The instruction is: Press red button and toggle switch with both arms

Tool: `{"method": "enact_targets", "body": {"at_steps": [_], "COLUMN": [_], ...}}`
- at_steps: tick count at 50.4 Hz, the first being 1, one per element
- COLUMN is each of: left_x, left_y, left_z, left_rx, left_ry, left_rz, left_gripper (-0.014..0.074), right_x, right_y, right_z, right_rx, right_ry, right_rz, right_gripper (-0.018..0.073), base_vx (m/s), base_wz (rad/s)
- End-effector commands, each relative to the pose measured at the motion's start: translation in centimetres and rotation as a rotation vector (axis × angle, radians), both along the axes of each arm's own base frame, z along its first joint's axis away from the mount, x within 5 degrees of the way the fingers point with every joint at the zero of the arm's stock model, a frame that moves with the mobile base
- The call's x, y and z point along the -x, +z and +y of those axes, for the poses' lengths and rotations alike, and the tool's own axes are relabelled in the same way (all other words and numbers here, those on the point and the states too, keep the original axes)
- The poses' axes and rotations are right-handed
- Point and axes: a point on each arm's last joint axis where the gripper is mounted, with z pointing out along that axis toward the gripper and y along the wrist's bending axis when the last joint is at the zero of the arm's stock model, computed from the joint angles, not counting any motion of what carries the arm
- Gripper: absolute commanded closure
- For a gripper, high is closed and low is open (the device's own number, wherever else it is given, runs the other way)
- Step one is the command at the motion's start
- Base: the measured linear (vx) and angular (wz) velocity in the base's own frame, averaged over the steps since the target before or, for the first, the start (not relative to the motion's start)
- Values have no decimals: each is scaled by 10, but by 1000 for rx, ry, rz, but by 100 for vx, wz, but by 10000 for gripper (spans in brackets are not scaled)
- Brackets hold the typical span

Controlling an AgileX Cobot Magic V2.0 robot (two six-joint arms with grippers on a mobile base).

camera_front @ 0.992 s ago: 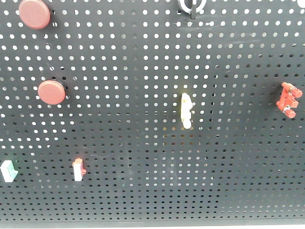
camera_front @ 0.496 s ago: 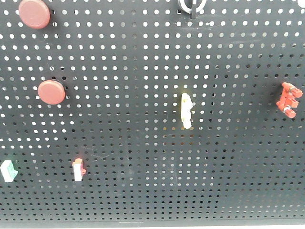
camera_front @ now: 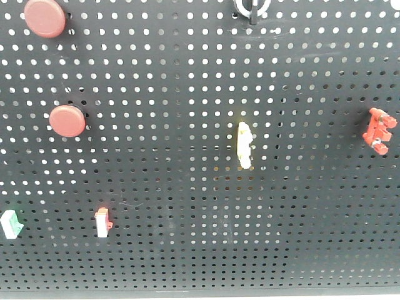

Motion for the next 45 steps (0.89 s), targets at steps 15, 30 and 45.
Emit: {"method": "enact_targets", "body": {"at_steps": [15, 30, 45], "left_x": [-65, -110, -148], "left_y": [93, 90, 124], "left_z": [0, -7, -38], "left_rx": [-62, 53, 39], "left_ry": [57, -69, -255], "left_rz": [180, 282, 285], "left_gripper": [594, 594, 594], "right_x": [-67, -99, -101], "right_y": [72, 62, 61], "right_z": [4, 7, 7], "right_rx": [4, 5, 5], "right_ry": [2, 5, 5], "right_rz": [76, 175, 180], "right_gripper": [563, 563, 563], "base_vx": [0, 0, 0], "base_wz": [0, 0, 0]}}
